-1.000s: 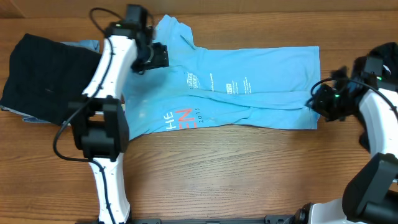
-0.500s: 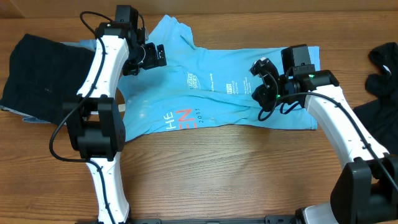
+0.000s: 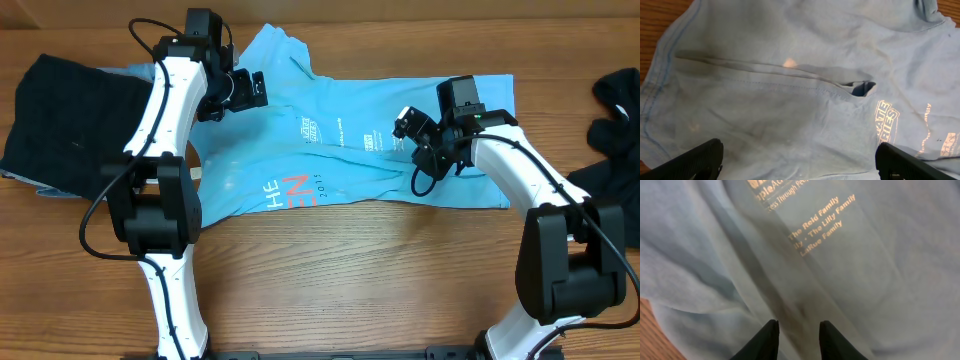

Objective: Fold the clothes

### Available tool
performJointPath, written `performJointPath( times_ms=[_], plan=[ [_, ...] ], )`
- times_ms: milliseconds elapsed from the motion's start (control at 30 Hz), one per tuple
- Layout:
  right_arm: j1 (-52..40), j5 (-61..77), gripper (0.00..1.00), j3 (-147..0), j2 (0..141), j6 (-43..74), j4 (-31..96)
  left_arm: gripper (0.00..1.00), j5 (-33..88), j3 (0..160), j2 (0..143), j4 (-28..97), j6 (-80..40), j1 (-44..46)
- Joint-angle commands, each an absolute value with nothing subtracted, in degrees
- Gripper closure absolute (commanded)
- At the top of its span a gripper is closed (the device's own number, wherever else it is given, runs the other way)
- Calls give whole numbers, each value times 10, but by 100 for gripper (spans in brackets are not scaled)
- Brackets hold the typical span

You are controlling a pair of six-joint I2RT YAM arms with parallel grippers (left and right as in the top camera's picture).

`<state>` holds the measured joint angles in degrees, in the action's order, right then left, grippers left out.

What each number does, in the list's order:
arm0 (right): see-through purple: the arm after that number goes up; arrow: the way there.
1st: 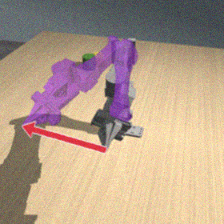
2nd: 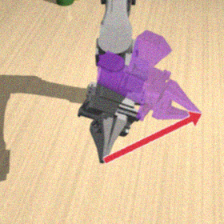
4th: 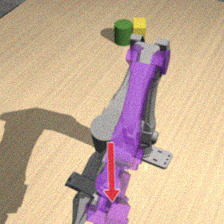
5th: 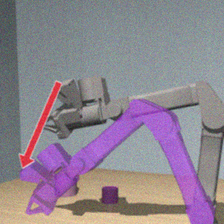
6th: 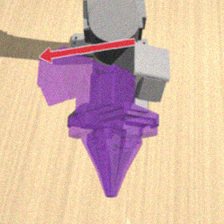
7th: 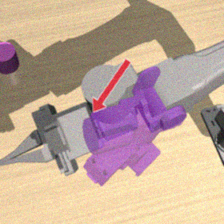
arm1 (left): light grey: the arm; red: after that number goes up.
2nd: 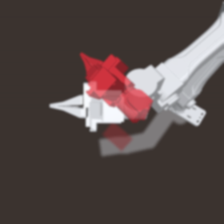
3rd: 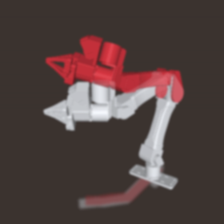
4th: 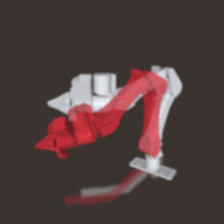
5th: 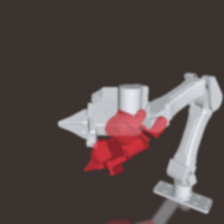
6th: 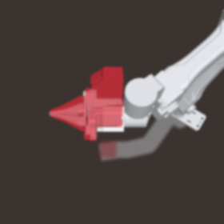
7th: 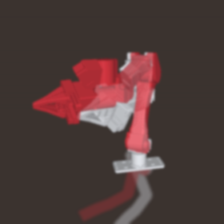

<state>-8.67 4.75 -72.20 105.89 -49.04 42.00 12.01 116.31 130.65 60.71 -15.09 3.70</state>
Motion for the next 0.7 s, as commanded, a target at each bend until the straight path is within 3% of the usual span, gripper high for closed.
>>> performJointPath(
  times_ms=[0,367,600,667],
  plan=[
    [-89,32,69,-723,1062,-500,420,0,129,1170,1298,608,-157,38],
    [-89,33,71,-723,1094,-500,437,0,129,1170,1298,608,-156,38],
    [-89,33,96,-723,1094,-500,442,0,129,1170,1298,608,-156,38],
    [-89,33,96,-723,1094,-499,439,0,129,1170,1298,608,-157,38]
  ],
)
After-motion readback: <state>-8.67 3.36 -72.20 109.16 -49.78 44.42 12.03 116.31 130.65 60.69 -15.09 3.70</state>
